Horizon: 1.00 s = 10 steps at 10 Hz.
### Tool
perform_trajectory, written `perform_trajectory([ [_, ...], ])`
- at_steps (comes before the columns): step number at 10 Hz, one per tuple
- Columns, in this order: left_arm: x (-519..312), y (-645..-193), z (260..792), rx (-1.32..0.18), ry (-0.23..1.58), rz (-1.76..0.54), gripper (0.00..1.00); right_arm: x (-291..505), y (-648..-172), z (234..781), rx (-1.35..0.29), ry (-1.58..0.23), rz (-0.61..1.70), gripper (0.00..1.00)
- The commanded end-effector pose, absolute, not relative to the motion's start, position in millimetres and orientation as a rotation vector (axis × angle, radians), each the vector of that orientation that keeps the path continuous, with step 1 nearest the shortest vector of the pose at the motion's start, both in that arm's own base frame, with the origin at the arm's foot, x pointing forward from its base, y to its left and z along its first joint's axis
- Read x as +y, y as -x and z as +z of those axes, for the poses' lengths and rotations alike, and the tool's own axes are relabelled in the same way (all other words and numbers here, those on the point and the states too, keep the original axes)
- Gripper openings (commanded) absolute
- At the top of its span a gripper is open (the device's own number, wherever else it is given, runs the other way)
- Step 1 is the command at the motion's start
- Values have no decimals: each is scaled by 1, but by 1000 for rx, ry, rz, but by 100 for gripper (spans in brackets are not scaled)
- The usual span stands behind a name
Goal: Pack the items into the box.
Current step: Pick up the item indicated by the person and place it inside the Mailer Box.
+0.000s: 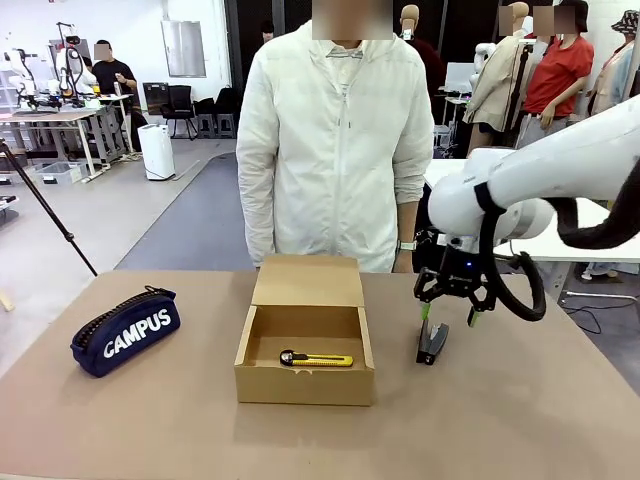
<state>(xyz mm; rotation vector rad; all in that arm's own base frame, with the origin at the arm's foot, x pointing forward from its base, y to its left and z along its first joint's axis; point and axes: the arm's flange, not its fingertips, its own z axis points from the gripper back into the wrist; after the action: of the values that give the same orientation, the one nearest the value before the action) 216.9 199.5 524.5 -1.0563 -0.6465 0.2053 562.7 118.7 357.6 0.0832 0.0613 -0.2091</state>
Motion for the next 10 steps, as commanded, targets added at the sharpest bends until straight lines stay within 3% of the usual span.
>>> perform_trajectory([
  [1,200,-217,525,-666,1069,188,100,136,-578,352,24,72,-270,100],
  [7,200,-217,525,-666,1069,188,100,140,-576,343,30,62,-250,100],
  [10,200,-217,525,-666,1069,188,100,153,-561,342,-75,0,-659,100],
])
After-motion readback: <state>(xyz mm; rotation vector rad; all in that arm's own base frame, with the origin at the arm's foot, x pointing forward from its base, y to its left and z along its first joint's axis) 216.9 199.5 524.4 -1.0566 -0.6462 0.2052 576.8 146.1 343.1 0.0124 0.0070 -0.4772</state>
